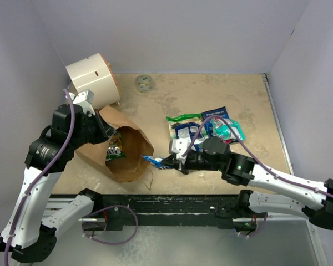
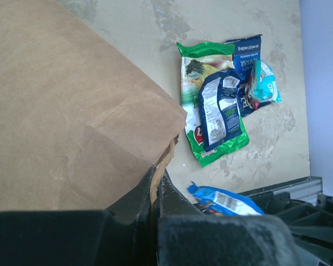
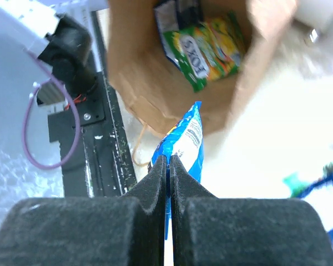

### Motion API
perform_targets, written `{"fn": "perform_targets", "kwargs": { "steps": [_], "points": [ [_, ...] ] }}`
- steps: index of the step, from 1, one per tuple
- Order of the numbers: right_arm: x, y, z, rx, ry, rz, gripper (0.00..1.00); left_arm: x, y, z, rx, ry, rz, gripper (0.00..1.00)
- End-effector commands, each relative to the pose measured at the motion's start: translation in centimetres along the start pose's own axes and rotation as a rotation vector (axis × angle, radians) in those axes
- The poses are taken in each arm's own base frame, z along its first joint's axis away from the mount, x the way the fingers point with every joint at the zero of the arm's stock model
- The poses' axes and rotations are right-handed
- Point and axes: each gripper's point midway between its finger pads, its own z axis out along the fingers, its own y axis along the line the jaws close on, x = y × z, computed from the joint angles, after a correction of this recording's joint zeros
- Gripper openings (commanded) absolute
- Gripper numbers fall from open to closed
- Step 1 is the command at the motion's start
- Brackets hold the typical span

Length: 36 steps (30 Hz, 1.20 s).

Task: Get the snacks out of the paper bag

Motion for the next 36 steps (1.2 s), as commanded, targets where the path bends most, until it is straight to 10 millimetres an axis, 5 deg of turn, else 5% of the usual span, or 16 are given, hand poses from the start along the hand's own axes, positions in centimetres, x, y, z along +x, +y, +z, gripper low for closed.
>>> {"fn": "perform_targets", "kwargs": {
  "steps": [1, 10, 15, 27, 33, 36],
  "points": [
    [0.0, -3.5, -2.7, 0.321, 0.027, 0.375, 0.00, -1.5, -0.3, 0.1, 0.004, -0.065, 0.005, 0.00],
    [4.7, -13.2, -9.5, 1.069, 0.215, 0.480, 0.00, -0.9, -0.2, -0.1, 0.005, -0.048, -0.018, 0.00],
    [8.2, -16.8, -11.3, 1.205, 0.362, 0.467, 0.00, -0.3, -1.1, 0.1, 0.050, -0.009, -0.011, 0.00],
    [14.5, -19.6, -3.3, 1.134, 0.504, 0.426, 0.00, 3.4, -1.8, 0.7, 0.136, 0.143, -0.044, 0.00],
    [16.3, -20.0, 0.3, 1.065, 0.545, 0.440, 0.20, 3.2, -1.6, 0.1, 0.118, 0.133, -0.039, 0.00],
    [15.4, -19.6, 1.6, 0.987, 0.518, 0.441, 0.29, 2.8, -1.5, 0.0, 0.112, 0.115, -0.038, 0.00]
  ]
}}
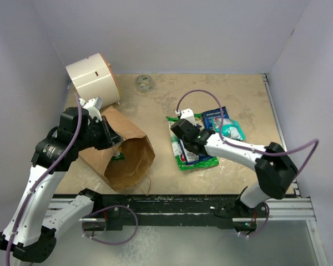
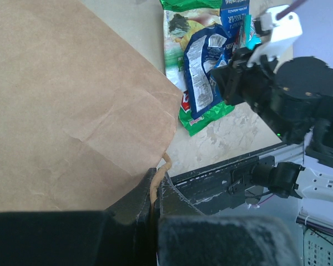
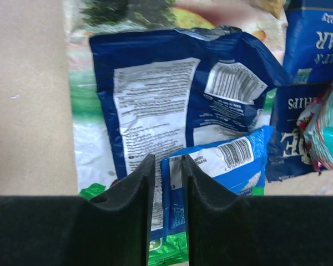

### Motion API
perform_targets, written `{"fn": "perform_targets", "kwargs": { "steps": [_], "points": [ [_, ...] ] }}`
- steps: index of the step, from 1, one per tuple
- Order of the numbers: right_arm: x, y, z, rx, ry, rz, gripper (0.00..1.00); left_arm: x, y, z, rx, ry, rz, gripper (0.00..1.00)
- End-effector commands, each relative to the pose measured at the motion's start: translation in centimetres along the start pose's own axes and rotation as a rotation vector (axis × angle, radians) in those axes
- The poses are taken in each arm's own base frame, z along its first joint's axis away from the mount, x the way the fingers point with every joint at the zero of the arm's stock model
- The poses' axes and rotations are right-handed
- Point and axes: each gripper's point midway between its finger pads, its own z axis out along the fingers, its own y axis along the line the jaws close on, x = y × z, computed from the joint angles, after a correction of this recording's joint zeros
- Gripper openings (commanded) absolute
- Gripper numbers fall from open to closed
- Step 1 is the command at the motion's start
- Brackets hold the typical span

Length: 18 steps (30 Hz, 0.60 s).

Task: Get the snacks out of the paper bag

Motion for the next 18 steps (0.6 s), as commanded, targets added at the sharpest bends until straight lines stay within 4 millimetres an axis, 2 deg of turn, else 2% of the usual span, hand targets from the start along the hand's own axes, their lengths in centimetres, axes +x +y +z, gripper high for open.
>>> {"fn": "perform_targets", "kwargs": {
  "steps": [1, 3, 7, 10, 12, 14, 17, 18],
  "points": [
    [-5.0, 2.6, -2.0, -0.156, -0.132, 0.049, 0.34, -1.2, -0.9, -1.0, 0.023, -0.054, 0.007, 0.00],
    [-5.3, 2.7, -2.8, -0.204, -0.152, 0.039, 0.44, -1.5, -0.9, -1.0, 0.019, -0.064, 0.007, 0.00],
    [-6.2, 1.9, -4.9, -0.230, -0.197, 0.018, 0.68, -2.1, -1.1, -1.1, 0.025, -0.089, 0.016, 0.00],
    [-6.7, 2.2, -6.7, -0.322, -0.237, -0.071, 0.97, -2.4, -1.2, -1.4, 0.027, -0.109, 0.028, 0.00],
    [-7.6, 2.4, -8.2, -0.382, -0.315, -0.152, 1.00, -2.5, -1.0, -1.7, 0.022, -0.124, 0.030, 0.00],
    [-7.8, 3.9, -9.8, -0.511, -0.417, -0.209, 1.00, -2.6, -0.9, -1.9, 0.016, -0.135, 0.032, 0.00],
    [-8.1, 6.9, -13.8, -0.733, -0.603, -0.331, 1.00, -2.7, -0.7, -2.3, 0.008, -0.154, 0.034, 0.00],
    [-7.6, 8.5, -15.7, -0.831, -0.672, -0.413, 0.99, -2.8, -0.7, -2.5, 0.007, -0.166, 0.035, 0.00]
  ]
}}
